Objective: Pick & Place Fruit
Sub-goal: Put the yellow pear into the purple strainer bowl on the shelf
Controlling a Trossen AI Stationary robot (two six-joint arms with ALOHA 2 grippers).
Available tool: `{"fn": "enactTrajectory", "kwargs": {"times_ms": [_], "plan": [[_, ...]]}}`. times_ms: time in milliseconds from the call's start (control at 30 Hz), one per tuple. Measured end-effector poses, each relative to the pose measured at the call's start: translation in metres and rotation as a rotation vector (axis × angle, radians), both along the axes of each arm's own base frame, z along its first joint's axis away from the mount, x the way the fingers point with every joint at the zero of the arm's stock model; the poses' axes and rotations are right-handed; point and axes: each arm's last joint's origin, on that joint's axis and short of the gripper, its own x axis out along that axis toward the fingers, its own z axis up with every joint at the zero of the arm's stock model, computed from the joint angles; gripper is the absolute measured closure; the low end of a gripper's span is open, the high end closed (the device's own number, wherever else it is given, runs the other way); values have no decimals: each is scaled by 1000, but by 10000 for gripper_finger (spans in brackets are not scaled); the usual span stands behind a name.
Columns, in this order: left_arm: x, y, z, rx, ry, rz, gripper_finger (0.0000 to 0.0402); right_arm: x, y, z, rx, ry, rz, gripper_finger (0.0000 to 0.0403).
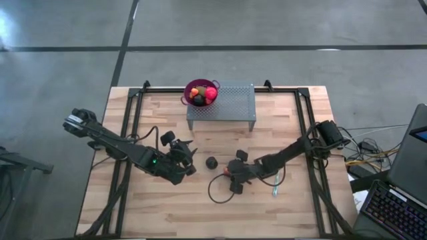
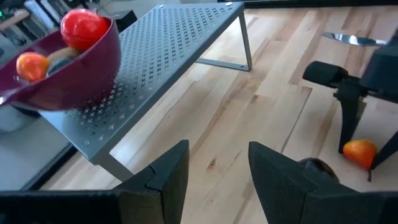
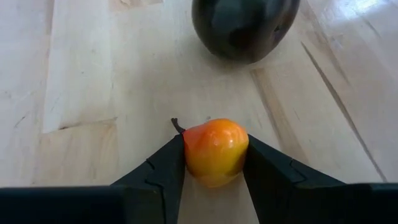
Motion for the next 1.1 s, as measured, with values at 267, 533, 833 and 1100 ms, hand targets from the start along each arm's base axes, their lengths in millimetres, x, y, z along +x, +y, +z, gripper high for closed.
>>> {"fn": "enactTrajectory", "kwargs": {"times_ms": [267, 533, 833, 1100], "plan": [[-1, 4, -2, -39, -6, 38, 229, 10, 11, 12, 41, -35, 68, 272], [-1, 5, -3, -37, -2, 43, 229, 30, 23, 30, 66, -98, 111, 261], [-2, 6, -3, -28, 5, 45, 229, 74, 40, 32, 44, -117, 230, 266], [-2, 6, -1, -20, -3, 53, 229, 112, 53, 15, -8, 1, 275, 265]]}}
